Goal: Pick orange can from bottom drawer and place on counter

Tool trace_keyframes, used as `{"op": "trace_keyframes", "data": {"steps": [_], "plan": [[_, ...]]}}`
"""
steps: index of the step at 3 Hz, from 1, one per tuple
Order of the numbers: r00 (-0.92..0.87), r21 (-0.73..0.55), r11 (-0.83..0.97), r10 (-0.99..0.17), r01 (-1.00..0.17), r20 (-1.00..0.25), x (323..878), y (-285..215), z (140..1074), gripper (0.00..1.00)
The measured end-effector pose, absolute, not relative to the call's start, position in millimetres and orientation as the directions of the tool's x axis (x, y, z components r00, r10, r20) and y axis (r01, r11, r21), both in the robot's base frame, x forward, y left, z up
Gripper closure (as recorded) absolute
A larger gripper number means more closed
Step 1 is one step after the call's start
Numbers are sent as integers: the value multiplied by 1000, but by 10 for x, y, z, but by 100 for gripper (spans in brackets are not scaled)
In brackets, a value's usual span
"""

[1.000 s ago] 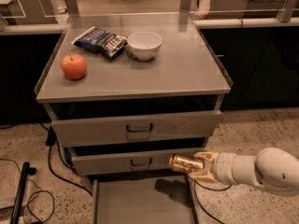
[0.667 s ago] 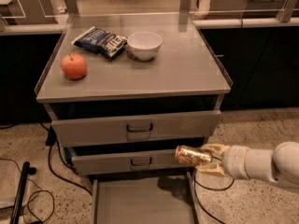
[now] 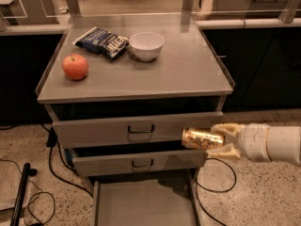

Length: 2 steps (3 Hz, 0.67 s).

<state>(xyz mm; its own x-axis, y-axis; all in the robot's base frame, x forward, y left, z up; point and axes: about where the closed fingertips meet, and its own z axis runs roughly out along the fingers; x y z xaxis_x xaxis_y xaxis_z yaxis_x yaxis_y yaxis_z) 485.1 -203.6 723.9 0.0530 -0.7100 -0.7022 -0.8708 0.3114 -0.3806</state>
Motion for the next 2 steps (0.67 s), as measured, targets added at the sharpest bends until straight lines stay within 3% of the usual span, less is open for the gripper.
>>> {"op": "trace_keyframes", "data": {"steps": [2], "plan": [[126, -504, 295, -754, -812, -644, 5012, -2008, 8629, 100]]}}
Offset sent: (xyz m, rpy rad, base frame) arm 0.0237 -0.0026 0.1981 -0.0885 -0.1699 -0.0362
